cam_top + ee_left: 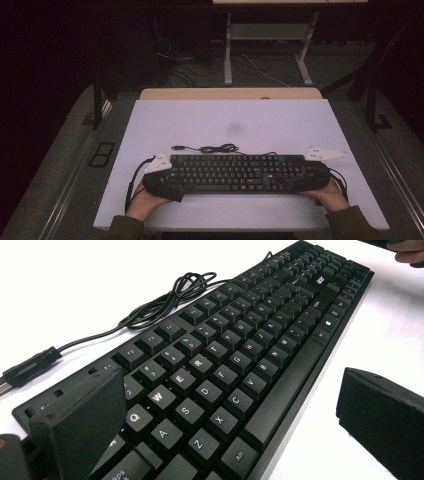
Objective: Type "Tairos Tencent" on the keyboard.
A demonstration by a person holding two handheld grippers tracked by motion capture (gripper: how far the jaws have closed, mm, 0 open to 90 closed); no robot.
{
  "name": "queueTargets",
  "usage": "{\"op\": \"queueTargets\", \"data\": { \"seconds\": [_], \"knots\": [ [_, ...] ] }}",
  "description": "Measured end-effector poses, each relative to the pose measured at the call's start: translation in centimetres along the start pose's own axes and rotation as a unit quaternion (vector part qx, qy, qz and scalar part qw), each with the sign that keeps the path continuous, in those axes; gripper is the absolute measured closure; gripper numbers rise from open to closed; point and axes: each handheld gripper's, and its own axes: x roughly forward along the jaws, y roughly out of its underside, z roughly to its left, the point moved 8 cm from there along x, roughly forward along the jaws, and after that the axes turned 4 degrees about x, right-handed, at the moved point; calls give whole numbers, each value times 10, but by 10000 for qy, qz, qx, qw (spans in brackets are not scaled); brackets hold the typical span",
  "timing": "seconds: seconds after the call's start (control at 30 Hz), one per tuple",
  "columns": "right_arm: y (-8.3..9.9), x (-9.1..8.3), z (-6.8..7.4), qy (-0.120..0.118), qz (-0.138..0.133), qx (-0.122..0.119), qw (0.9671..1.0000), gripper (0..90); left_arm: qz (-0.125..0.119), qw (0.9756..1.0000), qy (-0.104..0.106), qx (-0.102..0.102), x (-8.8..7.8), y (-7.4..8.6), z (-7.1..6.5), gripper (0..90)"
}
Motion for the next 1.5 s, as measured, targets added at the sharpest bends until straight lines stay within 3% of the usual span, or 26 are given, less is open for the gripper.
{"op": "queueTargets", "data": {
  "seconds": [1.0,1.5],
  "knots": [
    [-20,37,18,-287,38,-77,9996,103,-253,9996,-55,64,10,-19,6,0],
    [-23,57,26,-405,159,-125,9990,107,-281,9996,44,55,22,-25,5,0]
  ]
}}
